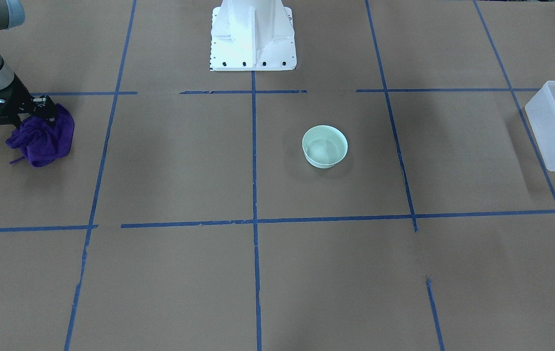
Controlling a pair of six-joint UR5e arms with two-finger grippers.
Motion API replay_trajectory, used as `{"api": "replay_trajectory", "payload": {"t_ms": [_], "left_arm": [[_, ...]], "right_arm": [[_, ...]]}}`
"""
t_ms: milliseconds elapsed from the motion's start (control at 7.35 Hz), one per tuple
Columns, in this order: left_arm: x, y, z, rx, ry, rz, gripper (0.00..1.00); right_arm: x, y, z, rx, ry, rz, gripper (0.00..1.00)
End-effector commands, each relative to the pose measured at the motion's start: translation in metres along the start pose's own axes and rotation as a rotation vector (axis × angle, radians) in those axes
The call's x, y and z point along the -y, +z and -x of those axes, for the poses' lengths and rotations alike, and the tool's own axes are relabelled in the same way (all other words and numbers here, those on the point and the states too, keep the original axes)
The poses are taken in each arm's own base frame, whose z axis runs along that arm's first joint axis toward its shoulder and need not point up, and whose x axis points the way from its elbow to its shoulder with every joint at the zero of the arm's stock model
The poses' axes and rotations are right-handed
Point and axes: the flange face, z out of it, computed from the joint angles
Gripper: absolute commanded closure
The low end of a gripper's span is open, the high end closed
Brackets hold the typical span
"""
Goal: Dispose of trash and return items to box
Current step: 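Lower the left-held cup into the clear bin while the right gripper grasps the purple cloth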
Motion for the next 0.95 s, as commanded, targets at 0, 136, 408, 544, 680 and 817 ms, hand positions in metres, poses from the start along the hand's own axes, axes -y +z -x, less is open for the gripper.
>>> {"api": "replay_trajectory", "payload": {"t_ms": [0,136,408,544,680,817], "left_arm": [[-0.010,0.014,0.026,0.041,0.023,0.033,1.00],[-0.017,0.021,0.042,0.045,0.027,0.049,1.00],[-0.032,0.040,0.060,0.047,0.012,0.065,1.00],[-0.056,0.052,0.066,0.040,-0.011,0.097,1.00],[-0.082,0.063,0.070,0.032,-0.031,0.126,1.00],[-0.104,0.073,0.074,0.019,-0.051,0.145,1.00]], "right_arm": [[0.001,-0.003,0.002,0.011,0.000,0.000,1.00],[0.001,-0.015,0.009,0.033,-0.003,-0.006,1.00],[0.016,-0.046,-0.003,0.097,0.054,-0.018,1.00],[0.027,-0.072,-0.017,0.135,0.106,-0.032,1.00],[0.032,-0.100,-0.016,0.148,0.130,-0.051,1.00],[0.036,-0.126,-0.013,0.143,0.149,-0.073,1.00]]}}
